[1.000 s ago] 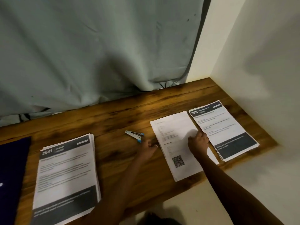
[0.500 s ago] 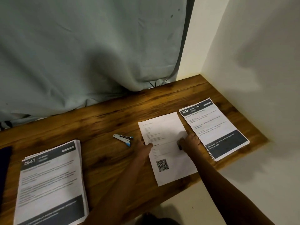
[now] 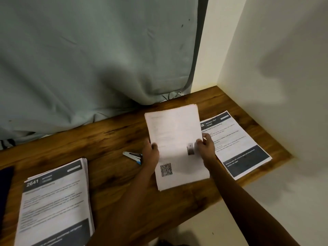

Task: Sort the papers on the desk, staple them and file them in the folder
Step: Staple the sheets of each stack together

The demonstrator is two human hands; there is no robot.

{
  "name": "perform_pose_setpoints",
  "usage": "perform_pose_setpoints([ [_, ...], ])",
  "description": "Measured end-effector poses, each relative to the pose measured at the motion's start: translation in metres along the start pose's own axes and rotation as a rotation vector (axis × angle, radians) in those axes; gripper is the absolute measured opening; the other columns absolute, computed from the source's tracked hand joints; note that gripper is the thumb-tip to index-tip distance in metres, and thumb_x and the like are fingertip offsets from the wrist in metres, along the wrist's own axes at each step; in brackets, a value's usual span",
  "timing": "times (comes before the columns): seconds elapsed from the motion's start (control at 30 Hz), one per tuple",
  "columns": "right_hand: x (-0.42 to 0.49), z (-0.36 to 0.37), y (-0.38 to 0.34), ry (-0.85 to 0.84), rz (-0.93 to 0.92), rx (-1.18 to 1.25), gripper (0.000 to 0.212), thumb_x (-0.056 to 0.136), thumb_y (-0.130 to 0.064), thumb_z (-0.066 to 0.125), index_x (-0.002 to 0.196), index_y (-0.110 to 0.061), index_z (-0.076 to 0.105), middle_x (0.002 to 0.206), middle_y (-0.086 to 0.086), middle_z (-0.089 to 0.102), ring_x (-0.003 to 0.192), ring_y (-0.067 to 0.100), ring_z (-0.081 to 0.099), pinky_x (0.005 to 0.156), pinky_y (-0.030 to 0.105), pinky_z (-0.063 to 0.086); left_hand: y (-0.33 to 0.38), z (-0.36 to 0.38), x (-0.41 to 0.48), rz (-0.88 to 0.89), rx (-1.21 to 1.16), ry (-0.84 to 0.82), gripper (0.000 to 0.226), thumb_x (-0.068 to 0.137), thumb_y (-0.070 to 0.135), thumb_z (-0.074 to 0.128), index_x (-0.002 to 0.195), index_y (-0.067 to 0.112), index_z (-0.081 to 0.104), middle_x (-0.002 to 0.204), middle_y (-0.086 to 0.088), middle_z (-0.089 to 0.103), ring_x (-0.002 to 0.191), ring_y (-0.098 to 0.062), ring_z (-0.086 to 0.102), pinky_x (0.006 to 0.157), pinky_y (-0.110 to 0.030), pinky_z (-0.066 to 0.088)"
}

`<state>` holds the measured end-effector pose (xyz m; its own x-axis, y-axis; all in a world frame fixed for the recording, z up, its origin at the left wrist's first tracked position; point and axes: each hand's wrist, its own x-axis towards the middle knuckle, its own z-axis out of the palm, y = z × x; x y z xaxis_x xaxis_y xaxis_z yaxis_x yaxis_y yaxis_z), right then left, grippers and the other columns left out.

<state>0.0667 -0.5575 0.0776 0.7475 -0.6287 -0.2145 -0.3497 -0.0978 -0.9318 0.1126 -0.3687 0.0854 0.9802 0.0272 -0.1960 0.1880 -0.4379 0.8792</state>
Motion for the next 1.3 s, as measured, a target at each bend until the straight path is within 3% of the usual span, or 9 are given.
perform_pose_setpoints([
  [0.13, 0.001, -0.003, -0.041, 0.016, -0.194, 0.282, 0.023, 0.094, -0.007, 0.051, 0.117, -0.008, 0.053, 0.114, 0.008, 0.063, 0.108, 0.027, 0.059, 0.094, 0.042, 0.049, 0.046, -0.025, 0.003, 0.301, -0.08, 0.097, 0.013, 0.101, 0.012, 0.038, 0.112, 0.004, 0.039, 0.108, -0.008, 0.058, 0.081, -0.01, 0.059, 0.064, -0.019, 0.05],
  [0.33, -0.012, 0.002, -0.045, -0.071, -0.272, 0.341, 0.029, 0.096, -0.004, 0.048, 0.122, -0.014, 0.053, 0.119, -0.003, 0.061, 0.112, 0.018, 0.057, 0.094, 0.033, 0.049, 0.039, -0.032, -0.007, 0.493, -0.101, 0.147, 0.022, 0.1, 0.007, 0.039, 0.119, -0.002, 0.035, 0.118, -0.01, 0.053, 0.101, -0.015, 0.055, 0.079, -0.015, 0.048],
  [0.53, -0.02, 0.004, -0.025, -0.087, -0.265, 0.2, 0.033, 0.099, -0.011, 0.046, 0.131, -0.019, 0.047, 0.123, -0.009, 0.054, 0.108, 0.002, 0.053, 0.089, 0.014, 0.043, 0.004, -0.021, -0.014, 0.393, -0.101, 0.116, 0.021, 0.101, 0.01, 0.039, 0.116, -0.004, 0.035, 0.123, -0.016, 0.054, 0.103, -0.026, 0.06, 0.079, -0.027, 0.053],
  [0.67, -0.017, -0.001, -0.035, -0.064, -0.308, 0.127, 0.026, 0.098, -0.007, 0.046, 0.121, -0.006, 0.056, 0.113, 0.0, 0.061, 0.104, 0.014, 0.057, 0.086, 0.02, 0.047, 0.009, -0.026, -0.012, 0.334, -0.126, 0.065, 0.024, 0.101, 0.009, 0.039, 0.121, -0.003, 0.042, 0.119, -0.012, 0.057, 0.088, -0.006, 0.057, 0.068, -0.006, 0.046],
  [0.8, -0.014, -0.006, -0.033, -0.117, -0.18, 0.005, 0.027, 0.096, -0.009, 0.047, 0.121, -0.008, 0.058, 0.115, 0.001, 0.063, 0.102, 0.018, 0.061, 0.084, 0.028, 0.051, 0.007, -0.047, -0.019, 0.195, -0.463, -0.137, 0.021, 0.098, 0.012, 0.048, 0.119, 0.016, 0.053, 0.112, 0.003, 0.064, 0.093, -0.009, 0.066, 0.07, -0.021, 0.054],
  [0.87, -0.012, -0.008, -0.026, -0.198, -0.112, -0.133, 0.03, 0.096, -0.015, 0.048, 0.124, -0.014, 0.058, 0.121, 0.003, 0.064, 0.106, 0.023, 0.062, 0.092, 0.039, 0.052, 0.007, -0.06, -0.019, 0.03, -0.646, -0.238, 0.027, 0.097, 0.017, 0.05, 0.123, 0.018, 0.054, 0.111, 0.001, 0.066, 0.096, -0.014, 0.067, 0.07, -0.026, 0.055],
  [0.97, -0.022, -0.008, -0.011, -0.396, -0.071, -0.327, 0.032, 0.098, -0.019, 0.047, 0.128, -0.011, 0.055, 0.123, 0.003, 0.059, 0.111, 0.023, 0.056, 0.099, 0.036, 0.046, 0.006, -0.076, -0.012, -0.184, -0.848, -0.303, 0.037, 0.096, 0.024, 0.05, 0.132, 0.015, 0.052, 0.113, -0.007, 0.067, 0.099, -0.024, 0.065, 0.072, -0.037, 0.054],
  [1.17, -0.06, 0.011, 0.018, -0.544, 0.126, -0.196, 0.014, 0.096, -0.007, 0.045, 0.102, -0.006, 0.058, 0.096, 0.007, 0.06, 0.089, 0.02, 0.058, 0.075, 0.029, 0.049, -0.013, -0.102, -0.006, -0.056, -0.959, -0.385, 0.041, 0.096, 0.024, 0.04, 0.137, 0.029, 0.045, 0.134, 0.003, 0.057, 0.118, -0.021, 0.058, 0.091, -0.037, 0.053],
  [1.3, -0.074, 0.026, 0.026, -0.608, 0.173, -0.234, 0.018, 0.099, -0.013, 0.044, 0.111, -0.007, 0.056, 0.104, 0.008, 0.059, 0.092, 0.017, 0.057, 0.071, 0.024, 0.048, -0.035, -0.109, -0.002, -0.154, -1.087, -0.329, 0.02, 0.094, 0.02, 0.044, 0.109, 0.017, 0.056, 0.138, -0.004, 0.054, 0.124, -0.022, 0.053, 0.096, -0.038, 0.051],
])
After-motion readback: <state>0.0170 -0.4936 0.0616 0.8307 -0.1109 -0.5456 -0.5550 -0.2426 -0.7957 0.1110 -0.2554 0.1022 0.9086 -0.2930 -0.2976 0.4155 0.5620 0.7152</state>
